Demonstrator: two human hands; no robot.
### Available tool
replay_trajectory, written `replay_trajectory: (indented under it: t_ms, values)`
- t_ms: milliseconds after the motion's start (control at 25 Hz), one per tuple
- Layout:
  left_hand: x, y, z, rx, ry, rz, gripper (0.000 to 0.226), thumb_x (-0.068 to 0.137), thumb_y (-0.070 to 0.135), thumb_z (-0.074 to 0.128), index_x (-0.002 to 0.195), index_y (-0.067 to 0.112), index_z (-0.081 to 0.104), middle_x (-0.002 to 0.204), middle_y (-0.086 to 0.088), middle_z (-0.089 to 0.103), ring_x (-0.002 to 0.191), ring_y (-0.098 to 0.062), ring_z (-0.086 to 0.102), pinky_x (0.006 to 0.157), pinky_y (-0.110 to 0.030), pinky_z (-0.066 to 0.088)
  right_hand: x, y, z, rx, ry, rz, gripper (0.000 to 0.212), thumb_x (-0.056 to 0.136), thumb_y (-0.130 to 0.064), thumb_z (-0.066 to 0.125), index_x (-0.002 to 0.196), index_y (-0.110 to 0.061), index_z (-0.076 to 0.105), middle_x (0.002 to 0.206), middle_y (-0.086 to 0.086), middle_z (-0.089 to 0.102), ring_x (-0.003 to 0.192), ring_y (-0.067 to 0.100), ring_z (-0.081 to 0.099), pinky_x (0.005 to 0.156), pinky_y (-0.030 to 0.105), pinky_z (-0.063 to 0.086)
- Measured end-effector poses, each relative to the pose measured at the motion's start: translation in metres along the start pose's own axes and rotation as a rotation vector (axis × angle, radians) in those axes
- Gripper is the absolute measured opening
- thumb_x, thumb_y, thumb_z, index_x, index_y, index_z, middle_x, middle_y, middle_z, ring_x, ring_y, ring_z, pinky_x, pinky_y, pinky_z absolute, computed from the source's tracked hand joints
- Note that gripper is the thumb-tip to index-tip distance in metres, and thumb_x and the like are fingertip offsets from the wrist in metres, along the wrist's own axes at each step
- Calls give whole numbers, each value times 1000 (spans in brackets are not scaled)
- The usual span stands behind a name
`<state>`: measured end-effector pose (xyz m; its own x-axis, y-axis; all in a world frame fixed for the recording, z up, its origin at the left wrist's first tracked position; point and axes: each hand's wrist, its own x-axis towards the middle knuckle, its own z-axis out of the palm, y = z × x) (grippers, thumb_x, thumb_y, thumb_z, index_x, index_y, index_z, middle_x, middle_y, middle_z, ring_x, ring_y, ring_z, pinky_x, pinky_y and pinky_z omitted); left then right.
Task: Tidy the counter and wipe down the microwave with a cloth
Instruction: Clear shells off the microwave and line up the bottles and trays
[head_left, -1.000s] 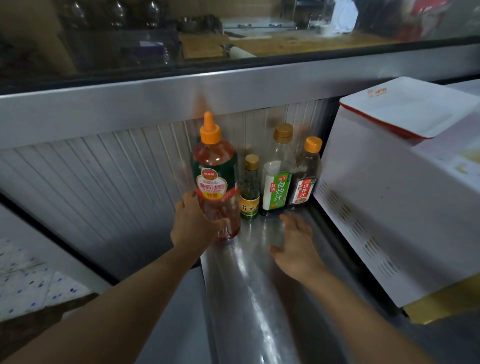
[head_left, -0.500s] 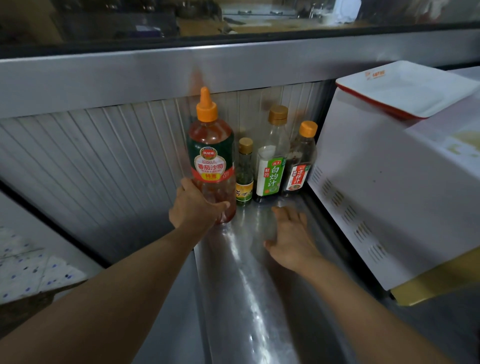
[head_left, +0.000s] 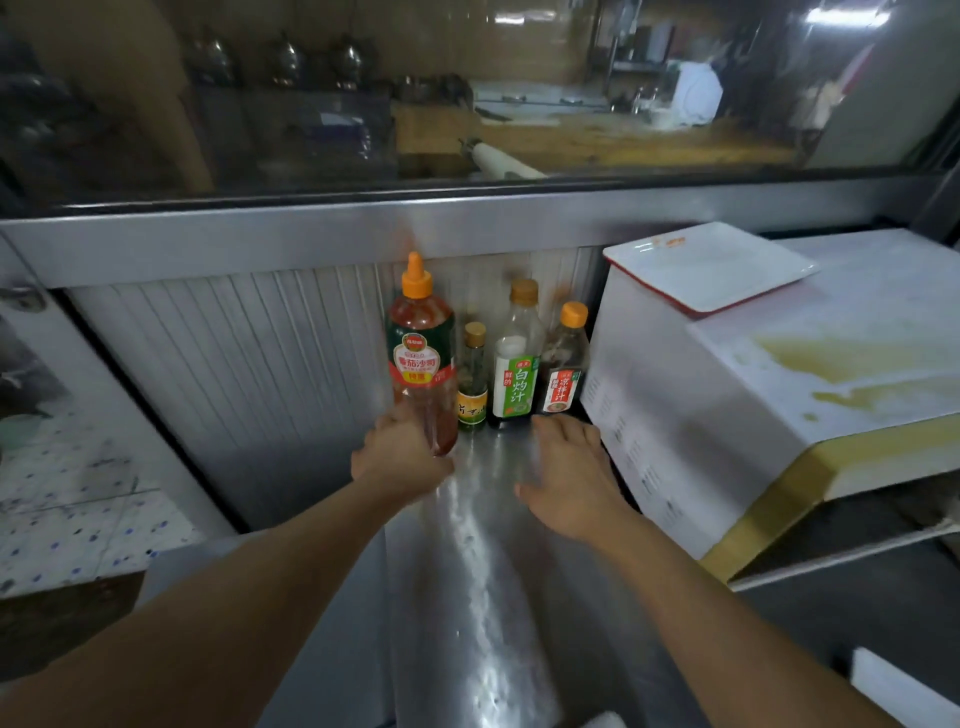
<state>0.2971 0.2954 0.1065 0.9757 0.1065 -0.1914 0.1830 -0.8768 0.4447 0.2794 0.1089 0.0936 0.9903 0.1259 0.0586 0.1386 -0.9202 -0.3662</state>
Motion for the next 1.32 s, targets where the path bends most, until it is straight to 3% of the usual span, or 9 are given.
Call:
replay_trajectory:
  t_ms: [440,600,680,760,880,1000,1120,1240,1320]
  values:
    - [-92,61,-59,-70,64,131,66,80,36,69,131,12,36,129,-10,50,116,-28,51,96,-45,47,-55,-23,-106,40,151,-77,64,82,-28,63,138,-19,34,140,6,37,127,26,29,106,34,31]
    - [-99,76,-73,-125,79,194,51,82,34,66,122,11,42,112,-12,58,100,-27,58,86,-41,52,-73,-21,-141,12,230,-40,70,85,-32,63,143,-16,28,144,9,33,133,28,24,108,36,27]
    - [-102,84,-76,-116,68,231,61,84,38,64,131,10,37,116,-11,57,102,-26,58,83,-36,51,-81,-16,-156,-10,257,13,69,87,-36,60,144,-15,28,147,9,31,135,28,22,109,38,26]
    - [-102,91,-76,-132,49,269,65,84,40,62,136,12,34,125,-11,54,109,-27,56,87,-37,51,-87,-6,-170,-5,279,77,68,89,-38,58,144,-15,27,148,8,30,136,28,21,109,39,26]
    - [-98,105,-73,-183,41,310,53,85,38,60,129,14,42,124,-10,57,109,-28,56,89,-38,50,-88,12,-190,-4,310,158,64,90,-39,56,143,-16,28,148,9,30,135,29,22,107,41,29]
    - [-93,127,-69,-217,48,332,50,87,39,59,128,17,43,124,-8,57,106,-24,56,80,-28,43,-76,38,-209,-9,316,201,65,91,-38,54,144,-13,27,148,12,29,134,32,23,106,41,29]
    - [-78,161,-61,-267,87,344,29,88,37,59,110,19,53,122,-9,60,96,-20,55,75,-24,36,-49,72,-227,19,327,219,64,91,-37,55,143,-12,28,145,13,32,133,33,24,105,41,29]
    - [-52,193,-50,-199,149,280,51,87,43,56,126,12,45,126,-10,58,111,-29,56,80,-27,39,-10,109,-237,59,316,207,59,92,-34,53,142,-11,31,143,14,36,132,34,25,102,40,29]
    - [-29,214,-39,-177,188,213,51,88,43,52,128,13,45,123,-10,58,110,-31,57,89,-34,46,24,136,-242,83,283,193,59,92,-34,52,142,-10,30,143,13,36,131,34,25,101,41,31]
